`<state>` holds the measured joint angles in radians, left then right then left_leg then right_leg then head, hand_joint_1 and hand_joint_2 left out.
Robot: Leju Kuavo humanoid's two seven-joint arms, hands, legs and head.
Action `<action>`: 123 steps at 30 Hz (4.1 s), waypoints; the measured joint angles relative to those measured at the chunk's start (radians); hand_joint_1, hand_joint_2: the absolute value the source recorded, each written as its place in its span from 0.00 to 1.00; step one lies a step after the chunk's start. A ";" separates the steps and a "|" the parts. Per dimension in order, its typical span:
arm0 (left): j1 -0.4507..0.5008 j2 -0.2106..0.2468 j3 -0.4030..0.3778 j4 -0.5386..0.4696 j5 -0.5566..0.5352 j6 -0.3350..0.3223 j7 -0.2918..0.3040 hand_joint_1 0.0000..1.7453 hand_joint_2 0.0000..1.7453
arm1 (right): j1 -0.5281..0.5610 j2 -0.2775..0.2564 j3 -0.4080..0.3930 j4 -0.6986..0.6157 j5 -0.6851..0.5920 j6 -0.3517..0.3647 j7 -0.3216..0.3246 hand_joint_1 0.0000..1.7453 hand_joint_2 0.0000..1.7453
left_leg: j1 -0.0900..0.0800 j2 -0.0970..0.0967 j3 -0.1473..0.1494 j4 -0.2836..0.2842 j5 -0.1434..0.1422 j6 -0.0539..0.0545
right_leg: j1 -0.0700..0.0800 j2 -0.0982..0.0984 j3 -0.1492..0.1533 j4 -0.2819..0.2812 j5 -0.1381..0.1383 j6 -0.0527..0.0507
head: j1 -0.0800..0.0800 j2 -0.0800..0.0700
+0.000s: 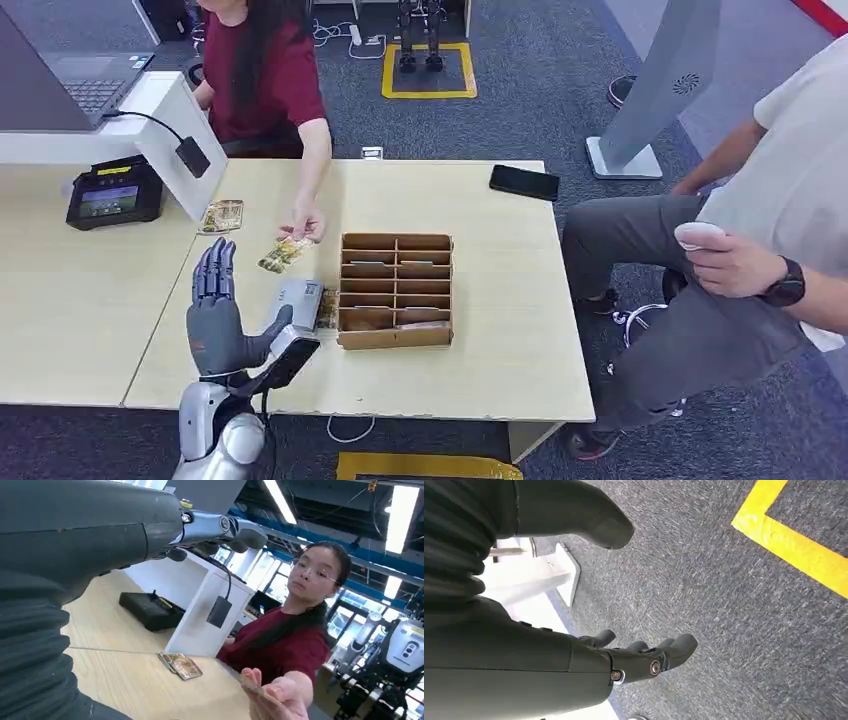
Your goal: Pass the card to the sensor for recognition and then transmit it.
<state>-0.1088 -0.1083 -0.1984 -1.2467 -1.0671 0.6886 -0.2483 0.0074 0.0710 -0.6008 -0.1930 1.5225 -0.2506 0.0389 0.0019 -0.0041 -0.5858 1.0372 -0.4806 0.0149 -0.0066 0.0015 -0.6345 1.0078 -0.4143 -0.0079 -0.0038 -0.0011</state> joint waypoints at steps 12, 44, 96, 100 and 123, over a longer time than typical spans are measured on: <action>0.005 0.008 0.000 0.000 -0.123 0.002 0.013 0.00 1.00 | -0.001 0.000 0.001 0.000 0.013 0.001 0.000 0.00 1.00 | 0.000 0.000 0.000 0.000 0.000 0.000 | 0.000 0.000 0.000 0.000 0.000 0.000 | 0.000 0.000; 0.001 0.023 0.000 0.004 -0.065 0.004 0.032 1.00 1.00 | -0.002 0.000 0.001 0.000 0.024 0.001 0.000 0.00 1.00 | 0.000 0.000 0.000 0.000 0.000 0.000 | 0.000 0.000 0.000 0.000 0.000 0.000 | 0.001 0.000; -0.352 -0.004 0.070 0.603 0.516 -0.172 0.123 1.00 1.00 | -0.019 0.000 0.055 0.000 0.048 0.003 0.013 0.00 1.00 | 0.000 0.000 0.000 0.000 0.001 0.000 | 0.000 0.000 0.000 0.000 0.001 0.000 | 0.001 0.000; -0.357 0.007 0.093 0.643 0.476 -0.155 0.130 1.00 1.00 | -0.020 0.000 0.063 0.000 0.048 0.002 0.010 0.00 1.00 | 0.000 -0.001 0.000 0.000 0.001 0.000 | 0.000 0.000 0.000 0.000 0.001 0.000 | 0.001 0.000; -0.364 0.038 0.161 0.739 0.335 -0.171 0.206 1.00 1.00 | -0.023 0.000 0.084 0.000 0.046 0.001 0.009 0.00 1.00 | 0.000 -0.001 0.000 0.000 0.001 -0.001 | 0.000 -0.001 0.001 0.000 0.001 0.000 | 0.001 0.000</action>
<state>-0.4724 -0.0706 -0.0378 -0.5073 -0.7325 0.5173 -0.0419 -0.0157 0.0710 -0.5173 -0.1930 1.5686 -0.2499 0.0481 0.0020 -0.0048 -0.5854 1.0372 -0.4794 0.0143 -0.0067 0.0008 -0.6336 1.0082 -0.4134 -0.0081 -0.0031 -0.0011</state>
